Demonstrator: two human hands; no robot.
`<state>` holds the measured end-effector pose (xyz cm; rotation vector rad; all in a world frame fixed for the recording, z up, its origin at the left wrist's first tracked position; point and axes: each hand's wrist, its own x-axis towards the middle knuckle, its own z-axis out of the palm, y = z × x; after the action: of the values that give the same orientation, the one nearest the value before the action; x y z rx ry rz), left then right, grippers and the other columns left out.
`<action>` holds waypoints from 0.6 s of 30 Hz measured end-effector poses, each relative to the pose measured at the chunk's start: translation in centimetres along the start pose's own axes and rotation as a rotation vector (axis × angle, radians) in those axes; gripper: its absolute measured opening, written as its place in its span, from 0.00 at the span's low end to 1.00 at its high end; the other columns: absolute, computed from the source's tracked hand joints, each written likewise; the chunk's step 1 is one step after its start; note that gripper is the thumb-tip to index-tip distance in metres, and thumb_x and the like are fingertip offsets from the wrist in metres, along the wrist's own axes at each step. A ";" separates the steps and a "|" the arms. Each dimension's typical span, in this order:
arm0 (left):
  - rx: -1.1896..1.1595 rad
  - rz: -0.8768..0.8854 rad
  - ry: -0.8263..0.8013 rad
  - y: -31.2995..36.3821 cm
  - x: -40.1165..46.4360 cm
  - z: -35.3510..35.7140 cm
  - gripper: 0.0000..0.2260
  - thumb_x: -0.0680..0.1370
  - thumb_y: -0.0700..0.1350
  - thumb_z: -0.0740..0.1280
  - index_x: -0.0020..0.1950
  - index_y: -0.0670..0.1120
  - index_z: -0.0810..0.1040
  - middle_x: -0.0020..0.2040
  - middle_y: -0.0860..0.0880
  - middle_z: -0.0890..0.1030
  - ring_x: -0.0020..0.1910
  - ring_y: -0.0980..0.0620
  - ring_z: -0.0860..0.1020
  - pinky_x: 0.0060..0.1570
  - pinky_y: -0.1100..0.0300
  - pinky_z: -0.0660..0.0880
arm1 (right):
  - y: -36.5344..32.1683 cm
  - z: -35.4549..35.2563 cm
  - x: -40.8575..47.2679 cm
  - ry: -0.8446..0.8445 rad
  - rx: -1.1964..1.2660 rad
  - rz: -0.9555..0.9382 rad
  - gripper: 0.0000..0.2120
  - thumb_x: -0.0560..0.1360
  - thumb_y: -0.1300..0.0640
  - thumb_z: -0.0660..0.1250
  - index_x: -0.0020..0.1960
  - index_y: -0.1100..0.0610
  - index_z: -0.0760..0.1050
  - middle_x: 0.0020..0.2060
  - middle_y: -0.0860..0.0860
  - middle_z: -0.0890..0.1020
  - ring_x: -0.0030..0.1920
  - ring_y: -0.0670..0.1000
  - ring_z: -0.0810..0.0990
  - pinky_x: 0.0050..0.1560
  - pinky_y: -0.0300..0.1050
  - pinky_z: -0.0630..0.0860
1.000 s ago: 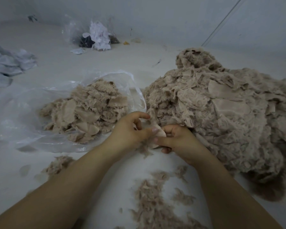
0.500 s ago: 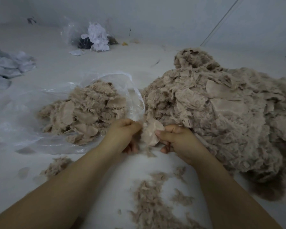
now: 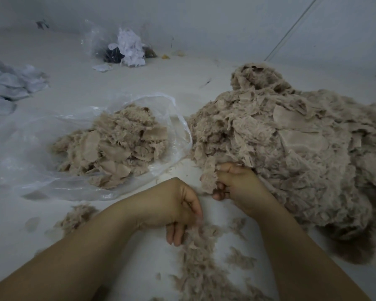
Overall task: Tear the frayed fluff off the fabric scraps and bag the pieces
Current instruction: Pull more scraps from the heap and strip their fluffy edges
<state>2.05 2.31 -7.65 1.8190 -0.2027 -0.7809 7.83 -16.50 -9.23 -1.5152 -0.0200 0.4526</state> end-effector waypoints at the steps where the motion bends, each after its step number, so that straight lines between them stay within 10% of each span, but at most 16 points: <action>1: 0.000 0.000 0.051 0.2 0.1 -0.1 0.10 0.76 0.43 0.73 0.44 0.35 0.81 0.39 0.33 0.83 0.19 0.51 0.76 0.19 0.64 0.71 | 0.0 0.0 0.0 -0.006 -0.020 -0.014 0.09 0.80 0.65 0.62 0.41 0.64 0.75 0.25 0.50 0.72 0.27 0.47 0.72 0.28 0.40 0.76; 6: 0.043 -0.030 0.360 1.7 0.7 -0.5 0.32 0.60 0.67 0.74 0.46 0.40 0.77 0.33 0.39 0.83 0.16 0.50 0.65 0.20 0.66 0.60 | 0.2 -0.1 0.1 -0.046 -0.101 -0.074 0.10 0.78 0.64 0.66 0.39 0.66 0.74 0.24 0.51 0.71 0.25 0.47 0.73 0.29 0.40 0.75; 13: -0.037 -0.029 0.352 1.3 2.0 0.2 0.14 0.80 0.44 0.69 0.39 0.35 0.77 0.23 0.44 0.75 0.14 0.54 0.64 0.19 0.69 0.57 | 0.3 -0.2 0.1 -0.057 -0.079 -0.097 0.17 0.77 0.57 0.69 0.31 0.61 0.71 0.24 0.51 0.70 0.27 0.47 0.72 0.29 0.39 0.75; 18: -0.597 0.299 0.852 2.5 2.9 -3.2 0.09 0.80 0.35 0.60 0.43 0.40 0.77 0.30 0.44 0.79 0.17 0.51 0.68 0.19 0.66 0.61 | 0.1 -0.1 0.0 -0.071 0.018 -0.058 0.19 0.81 0.54 0.63 0.34 0.55 0.82 0.24 0.46 0.71 0.27 0.43 0.72 0.30 0.38 0.77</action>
<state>6.71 2.40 -5.98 1.3547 0.2865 0.1780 7.84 -16.55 -9.31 -1.4763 -0.1152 0.4583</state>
